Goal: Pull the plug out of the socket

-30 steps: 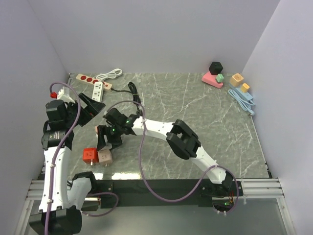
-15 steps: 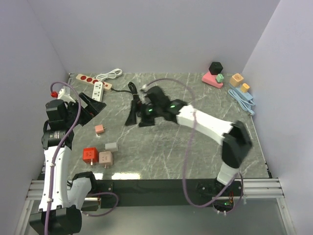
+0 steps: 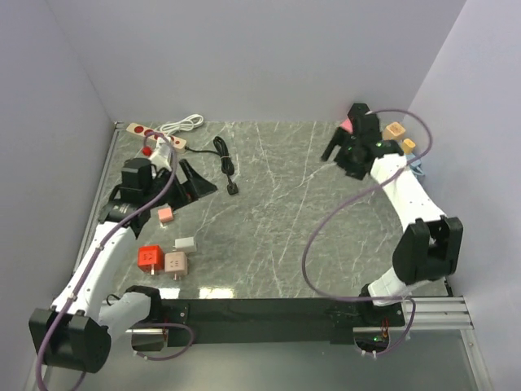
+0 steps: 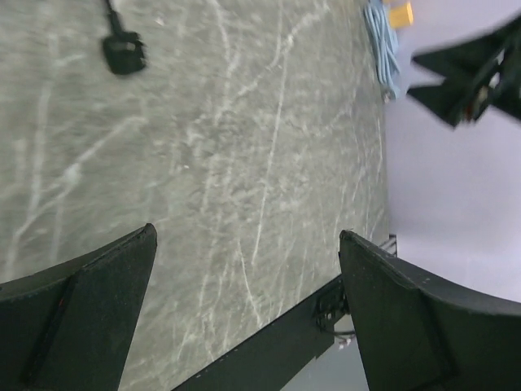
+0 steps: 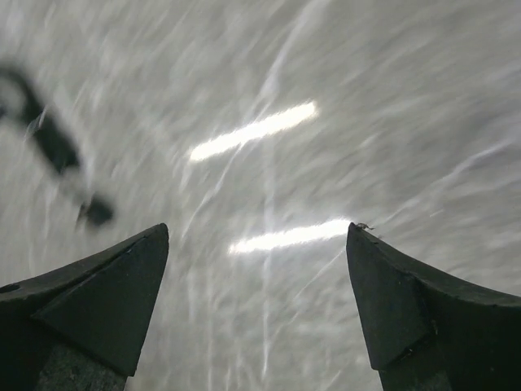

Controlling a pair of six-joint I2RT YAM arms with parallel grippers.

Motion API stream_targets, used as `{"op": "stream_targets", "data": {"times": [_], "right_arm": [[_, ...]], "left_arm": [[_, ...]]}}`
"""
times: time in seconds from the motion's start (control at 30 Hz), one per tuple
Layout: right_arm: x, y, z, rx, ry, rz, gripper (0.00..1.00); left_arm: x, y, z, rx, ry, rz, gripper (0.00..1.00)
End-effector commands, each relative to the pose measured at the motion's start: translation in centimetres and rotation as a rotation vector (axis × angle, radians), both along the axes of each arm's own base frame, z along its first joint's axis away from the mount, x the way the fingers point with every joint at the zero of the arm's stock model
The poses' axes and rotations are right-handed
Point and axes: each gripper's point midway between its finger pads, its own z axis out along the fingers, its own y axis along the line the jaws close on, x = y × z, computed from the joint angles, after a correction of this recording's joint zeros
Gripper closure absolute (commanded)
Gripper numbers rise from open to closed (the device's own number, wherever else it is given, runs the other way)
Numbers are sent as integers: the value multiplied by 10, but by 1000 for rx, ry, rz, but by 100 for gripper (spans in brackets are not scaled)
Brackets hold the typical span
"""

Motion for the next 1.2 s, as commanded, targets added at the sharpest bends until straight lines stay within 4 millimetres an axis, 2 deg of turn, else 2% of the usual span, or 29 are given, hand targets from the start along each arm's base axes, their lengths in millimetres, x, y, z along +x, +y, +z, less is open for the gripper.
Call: {"op": "stream_targets", "data": {"times": [0.0,0.03,0.07,0.1,0.13,0.2,0.23,0.27,0.33,0.37,0.43,0.47,0.53,0.6,0.67,0.7,0.87,1.03,1.17], "right_arm": [[28,-66,10,-123,-3,-193,4],[36,-89,3,-115,15,-259,4],[48,-104,10,-90,-11,-321,4],[54,-115,10,-82,-14,-355,4],[61,-136,1,-75,3,-416,4],[75,-155,5,-43,-26,-497,4],[79,-166,-3,-20,-10,-555,4],[81,-187,-2,-22,-26,-616,4],[81,-210,-7,-37,-33,-691,4],[77,-230,-11,-63,-40,-744,5],[74,-244,-20,-67,-15,-779,5],[68,-259,-24,-81,-2,-816,5],[67,-267,-36,-89,25,-831,5],[68,-278,-48,-89,35,-851,6],[70,-284,-50,-80,45,-865,6],[72,-285,-61,-76,73,-869,6],[81,-290,-74,-37,93,-913,7],[80,-299,-84,-14,69,-1044,10],[77,-296,-98,55,76,-1145,9]], "left_arm": [[13,-21,14,-14,-66,-28,1],[14,-24,12,-16,-59,-33,1],[15,-32,8,-19,-50,-45,0],[16,-36,5,-21,-43,-54,1],[16,-40,3,-23,-37,-60,1],[20,-50,-5,-23,-17,-76,1],[19,-56,-6,-27,-14,-90,1],[22,-60,-13,-23,5,-97,1],[26,-69,-13,-30,2,-117,1],[28,-74,-19,-28,24,-127,1],[33,-82,-15,-28,13,-154,1],[37,-84,-22,-16,34,-156,1],[44,-88,-19,-10,27,-167,0],[50,-92,-24,-5,44,-178,1],[56,-96,-27,-2,50,-193,1],[58,-96,-28,0,54,-193,1],[62,-100,-38,-7,73,-202,1],[59,-101,-51,-16,102,-193,1],[59,-100,-58,-14,118,-189,1]]}}
